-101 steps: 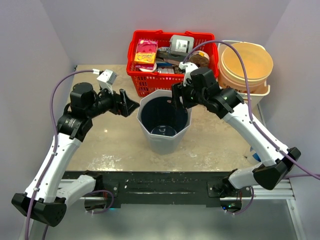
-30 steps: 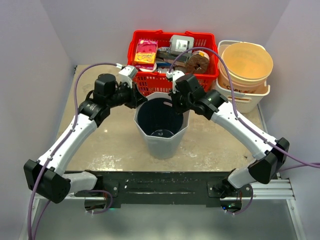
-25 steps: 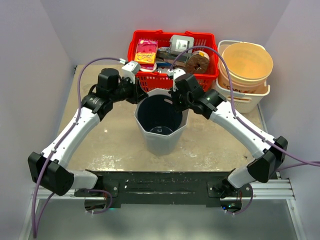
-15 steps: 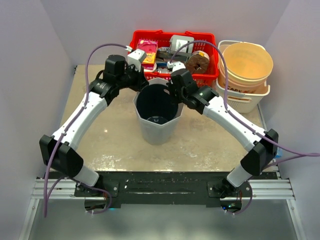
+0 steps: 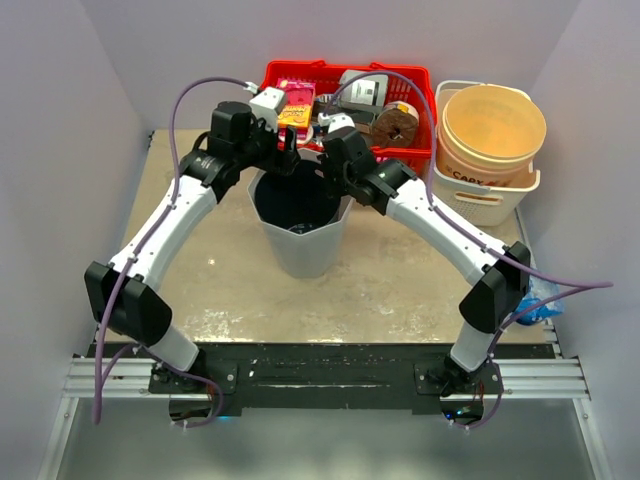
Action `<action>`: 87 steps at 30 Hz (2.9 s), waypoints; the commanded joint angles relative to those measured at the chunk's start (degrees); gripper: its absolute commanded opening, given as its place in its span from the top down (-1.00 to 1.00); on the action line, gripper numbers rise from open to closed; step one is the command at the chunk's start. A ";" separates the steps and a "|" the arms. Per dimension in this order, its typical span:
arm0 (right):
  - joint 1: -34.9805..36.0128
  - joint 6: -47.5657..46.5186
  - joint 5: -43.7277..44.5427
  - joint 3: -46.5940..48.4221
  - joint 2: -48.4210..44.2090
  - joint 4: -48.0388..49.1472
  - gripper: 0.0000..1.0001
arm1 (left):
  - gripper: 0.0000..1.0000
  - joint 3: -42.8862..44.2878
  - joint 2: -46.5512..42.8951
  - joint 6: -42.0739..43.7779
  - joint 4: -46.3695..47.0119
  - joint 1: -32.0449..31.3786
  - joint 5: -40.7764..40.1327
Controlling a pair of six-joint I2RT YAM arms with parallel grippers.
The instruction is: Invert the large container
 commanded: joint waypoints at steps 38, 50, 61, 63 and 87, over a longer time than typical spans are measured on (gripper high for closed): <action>0.17 4.23 6.11 21.77 -0.95 -4.63 1.00 | -0.94 -6.03 -27.08 -9.79 1.17 1.28 -3.95; 0.17 8.18 9.18 17.82 -2.80 -2.09 1.00 | -0.91 -11.02 -33.76 -26.03 -1.47 1.28 1.06; -0.10 10.91 9.01 12.90 -4.56 0.21 1.00 | -0.89 -24.30 -38.60 -38.44 12.23 1.28 14.94; -0.18 11.08 8.84 12.90 -4.64 0.20 1.00 | -0.88 -27.11 -39.21 -40.46 16.00 1.28 15.91; -0.88 11.44 5.94 8.94 -6.31 2.66 1.00 | -0.84 -45.22 -42.55 -56.20 37.98 8.22 19.87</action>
